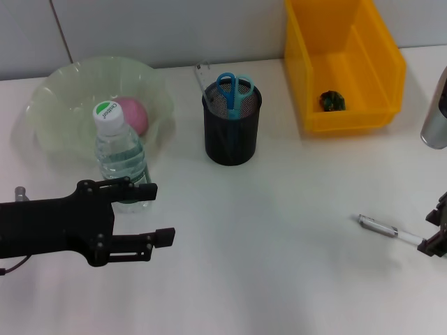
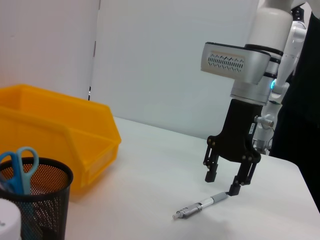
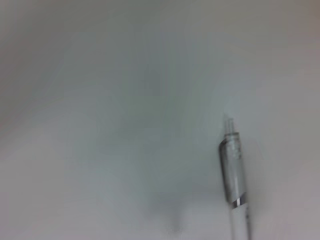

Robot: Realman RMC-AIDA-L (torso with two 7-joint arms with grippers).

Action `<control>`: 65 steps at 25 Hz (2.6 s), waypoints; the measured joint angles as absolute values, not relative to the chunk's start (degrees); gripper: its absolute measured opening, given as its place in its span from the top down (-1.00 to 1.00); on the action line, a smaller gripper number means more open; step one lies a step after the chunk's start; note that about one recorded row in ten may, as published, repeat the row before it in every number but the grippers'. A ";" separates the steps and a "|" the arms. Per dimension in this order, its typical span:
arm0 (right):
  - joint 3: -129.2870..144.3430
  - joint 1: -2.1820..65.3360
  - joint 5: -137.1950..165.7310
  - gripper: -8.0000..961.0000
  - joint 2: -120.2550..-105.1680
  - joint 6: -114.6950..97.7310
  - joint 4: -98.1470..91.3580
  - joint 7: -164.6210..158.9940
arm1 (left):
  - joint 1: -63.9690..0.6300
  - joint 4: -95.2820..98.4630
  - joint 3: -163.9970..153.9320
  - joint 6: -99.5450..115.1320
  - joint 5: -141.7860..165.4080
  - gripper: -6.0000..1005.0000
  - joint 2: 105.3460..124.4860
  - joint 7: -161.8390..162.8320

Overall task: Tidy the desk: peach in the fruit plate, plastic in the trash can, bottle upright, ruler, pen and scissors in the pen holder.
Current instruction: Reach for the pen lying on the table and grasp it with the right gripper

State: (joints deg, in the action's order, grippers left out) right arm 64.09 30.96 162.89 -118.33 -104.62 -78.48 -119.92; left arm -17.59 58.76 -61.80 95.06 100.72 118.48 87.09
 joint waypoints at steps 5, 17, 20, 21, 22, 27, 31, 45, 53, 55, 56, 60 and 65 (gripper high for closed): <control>63.76 31.53 162.94 -0.22 -118.31 -101.74 -75.80 -117.77 | -17.76 58.45 -61.78 94.94 100.64 -0.61 118.48 87.60; 64.80 31.77 162.75 -0.22 -118.83 -96.97 -73.19 -116.44 | -18.19 57.56 -61.79 94.75 100.62 -0.61 118.47 87.72; 65.39 31.84 162.58 -0.22 -118.90 -96.76 -72.98 -116.45 | -18.19 57.56 -61.78 94.74 100.63 -0.61 118.48 87.72; 65.69 31.85 162.54 -0.22 -118.93 -96.74 -72.94 -116.45 | -18.19 57.56 -61.78 94.74 100.63 -0.61 118.48 87.72; 65.97 31.85 162.52 -0.22 -118.95 -96.71 -72.89 -116.51 | -18.20 57.56 -61.79 94.74 100.63 -0.61 118.48 87.72; 66.37 31.89 162.48 -0.21 -119.01 -96.67 -72.66 -116.80 | -18.28 57.57 -61.78 94.74 100.63 -0.61 118.48 87.72; 66.36 32.03 162.45 -0.21 -119.10 -96.28 -71.67 -116.88 | -18.28 57.53 -61.78 94.75 100.63 -0.61 118.48 87.60; 66.51 32.43 162.42 -0.21 -119.09 -94.41 -69.97 -117.03 | -18.50 57.47 -61.89 94.75 100.63 -0.61 118.47 87.47; 67.05 32.64 162.65 -0.21 -119.09 -94.03 -69.28 -117.07 | -18.96 56.49 -61.85 94.74 100.66 -0.61 118.31 87.48; 67.07 32.68 162.68 -0.21 -119.09 -93.99 -69.26 -117.07 | -18.97 56.48 -61.81 94.70 100.66 -0.61 118.30 87.44; 67.09 32.68 162.68 -0.20 -119.09 -93.97 -69.26 -117.07 | -18.97 56.48 -61.78 94.67 100.66 -0.61 118.30 87.43; 67.20 32.92 162.72 -0.20 -119.09 -93.91 -68.72 -117.13 | -18.99 56.48 -61.78 94.65 100.65 -0.61 118.29 87.45; 67.87 33.14 162.79 -0.20 -119.09 -93.69 -68.30 -117.80 | -19.03 56.49 -61.79 94.65 100.63 -0.61 118.25 87.53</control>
State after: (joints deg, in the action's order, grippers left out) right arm 67.87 33.14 162.79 -119.09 -93.69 -68.30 -117.80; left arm -19.03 56.49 -61.79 94.65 100.63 118.25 87.53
